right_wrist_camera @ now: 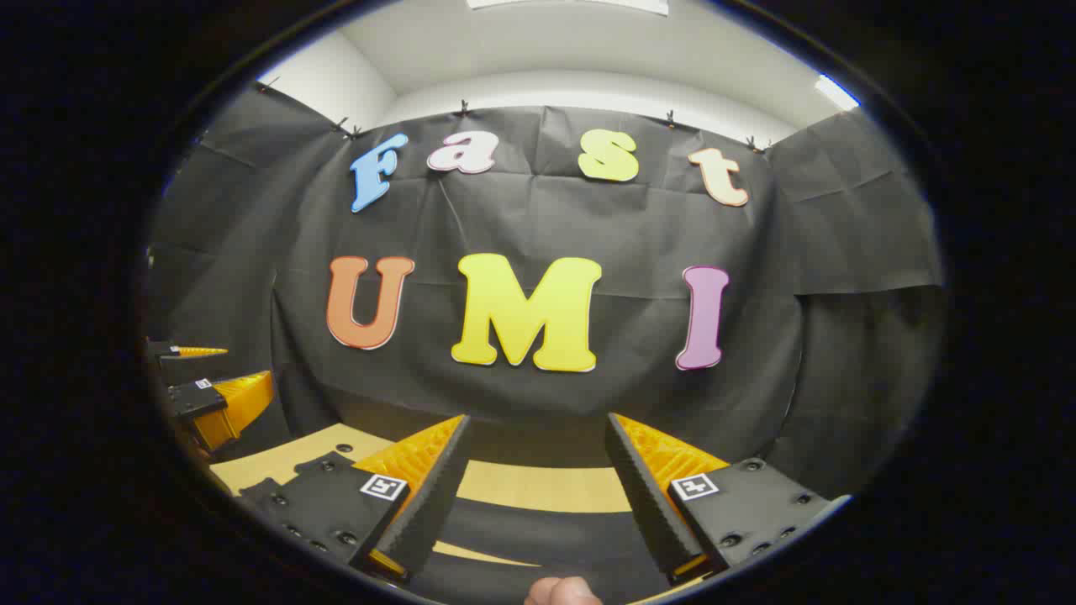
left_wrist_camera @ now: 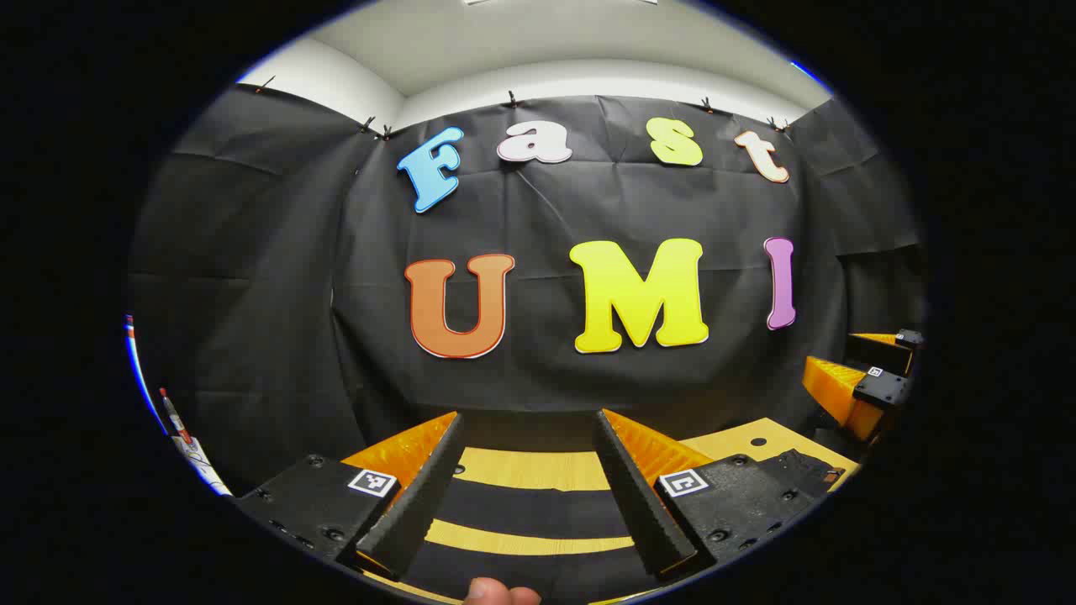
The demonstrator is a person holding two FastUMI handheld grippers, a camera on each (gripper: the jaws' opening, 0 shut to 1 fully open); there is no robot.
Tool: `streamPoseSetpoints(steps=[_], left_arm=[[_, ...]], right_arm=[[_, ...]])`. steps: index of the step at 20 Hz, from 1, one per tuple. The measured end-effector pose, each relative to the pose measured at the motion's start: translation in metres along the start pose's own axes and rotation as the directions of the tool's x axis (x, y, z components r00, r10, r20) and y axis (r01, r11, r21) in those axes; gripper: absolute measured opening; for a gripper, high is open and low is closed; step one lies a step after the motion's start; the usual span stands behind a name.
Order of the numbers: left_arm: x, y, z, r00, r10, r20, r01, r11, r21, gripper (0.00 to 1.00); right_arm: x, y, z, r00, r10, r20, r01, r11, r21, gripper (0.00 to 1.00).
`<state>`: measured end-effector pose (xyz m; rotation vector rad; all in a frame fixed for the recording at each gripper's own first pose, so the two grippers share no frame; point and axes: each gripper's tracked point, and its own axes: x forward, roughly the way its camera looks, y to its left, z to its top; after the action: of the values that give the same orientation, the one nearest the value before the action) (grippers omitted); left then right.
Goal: Grasp the waist and the cuffs of the jeans and fold them to make the two legs overlap; first hold the waist and fold one-third of the jeans toward the cuffs, then hold the cuffs and fold the remaining one-third in the same direction to finish folding.
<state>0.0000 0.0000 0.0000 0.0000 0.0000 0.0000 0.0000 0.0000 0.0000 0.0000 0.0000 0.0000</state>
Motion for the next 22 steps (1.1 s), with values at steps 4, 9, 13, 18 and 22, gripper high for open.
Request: streamPoseSetpoints(steps=[4,9,13,18,22], left_arm=[[-0.001,-0.004,0.0,1.0,-0.009,0.005,0.009,1.0,-0.004,0.88],[0.001,-0.011,-0.004,0.999,-0.031,-0.006,0.031,1.0,-0.001,0.97],[0.004,-0.013,-0.007,0.999,-0.039,-0.017,0.039,0.999,-0.002,0.98],[0.013,0.001,-0.027,0.998,-0.027,-0.06,0.025,0.999,-0.021,0.97],[0.015,0.047,-0.068,0.984,0.044,-0.171,-0.057,0.996,-0.07,0.99]], right_arm=[[0.001,-0.006,-0.001,1.0,-0.014,-0.008,0.014,1.0,0.009,0.97],[-0.002,-0.012,-0.005,0.999,-0.029,-0.015,0.029,0.999,0.015,0.97],[0.0,-0.021,-0.01,0.999,-0.045,-0.026,0.045,0.999,0.019,0.98],[0.005,-0.045,-0.025,0.995,-0.067,-0.071,0.069,0.997,0.022,0.98],[0.002,-0.102,-0.055,0.977,-0.142,-0.16,0.15,0.988,0.034,0.97]])
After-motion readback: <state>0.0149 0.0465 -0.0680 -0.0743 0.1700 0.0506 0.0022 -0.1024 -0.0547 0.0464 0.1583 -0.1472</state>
